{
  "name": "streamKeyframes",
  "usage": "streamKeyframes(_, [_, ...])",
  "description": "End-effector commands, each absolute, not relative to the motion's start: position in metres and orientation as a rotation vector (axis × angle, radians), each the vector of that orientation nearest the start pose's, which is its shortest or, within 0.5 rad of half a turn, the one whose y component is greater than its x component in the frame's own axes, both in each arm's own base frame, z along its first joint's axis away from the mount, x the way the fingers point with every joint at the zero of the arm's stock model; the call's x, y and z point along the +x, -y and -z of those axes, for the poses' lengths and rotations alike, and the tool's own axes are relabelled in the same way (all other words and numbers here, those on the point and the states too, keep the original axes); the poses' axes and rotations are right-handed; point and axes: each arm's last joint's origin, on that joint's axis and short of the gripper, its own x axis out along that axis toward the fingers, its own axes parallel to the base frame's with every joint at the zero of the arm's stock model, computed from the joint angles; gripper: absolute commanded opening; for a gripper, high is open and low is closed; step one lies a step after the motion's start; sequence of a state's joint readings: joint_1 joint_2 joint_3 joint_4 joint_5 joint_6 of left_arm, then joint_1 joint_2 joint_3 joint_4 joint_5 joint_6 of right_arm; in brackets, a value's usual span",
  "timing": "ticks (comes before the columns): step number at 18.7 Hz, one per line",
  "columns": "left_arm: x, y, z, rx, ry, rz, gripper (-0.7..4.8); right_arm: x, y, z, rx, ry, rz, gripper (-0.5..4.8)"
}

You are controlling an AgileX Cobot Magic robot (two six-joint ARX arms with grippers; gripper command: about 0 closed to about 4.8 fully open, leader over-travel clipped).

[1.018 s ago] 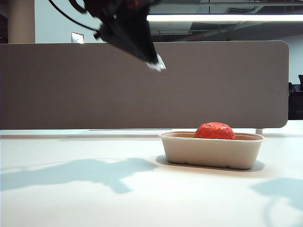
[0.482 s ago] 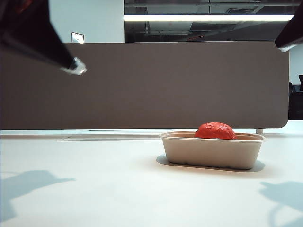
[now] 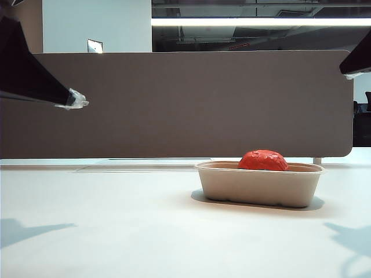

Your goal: Pick up the orange and place it into the paper lunchbox.

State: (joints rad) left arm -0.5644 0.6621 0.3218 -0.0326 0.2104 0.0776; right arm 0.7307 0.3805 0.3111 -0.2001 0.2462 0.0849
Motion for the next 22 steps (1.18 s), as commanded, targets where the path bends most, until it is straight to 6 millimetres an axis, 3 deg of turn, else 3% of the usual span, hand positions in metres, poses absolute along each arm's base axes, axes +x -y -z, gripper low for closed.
streamKeyframes(1, [0.097,0.015,-0.165,0.07,0.015,0.159,-0.08,0.091,-0.072,-0.221,-0.037,-0.248,-0.475,-0.05])
streamKeyframes(6, [0.097,0.012,-0.162,0.038,-0.018,0.077,-0.08,0.091,-0.072,-0.221,-0.036,-0.246,-0.475,-0.05])
streamKeyframes(7, [0.098,0.003,-0.162,0.006,-0.02,-0.02,-0.08,0.09,-0.072,-0.221,-0.035,-0.244,-0.475,-0.05])
streamKeyframes(12, [0.098,0.005,-0.162,0.016,-0.021,0.002,-0.01,0.09,-0.072,-0.221,-0.035,-0.244,-0.475,-0.05])
streamKeyframes(13, [0.098,0.005,-0.162,0.016,-0.021,0.002,-0.01,0.096,-0.061,-0.216,-0.039,-0.192,-0.219,-0.05])
streamKeyframes(15, [0.098,0.005,-0.162,0.016,-0.021,0.003,-0.01,0.102,-0.048,-0.206,0.003,-0.147,-0.117,-0.05])
streamKeyframes(22, [0.098,0.005,-0.162,0.016,-0.021,0.003,-0.01,0.101,-0.018,-0.188,0.061,-0.077,-0.052,-0.05])
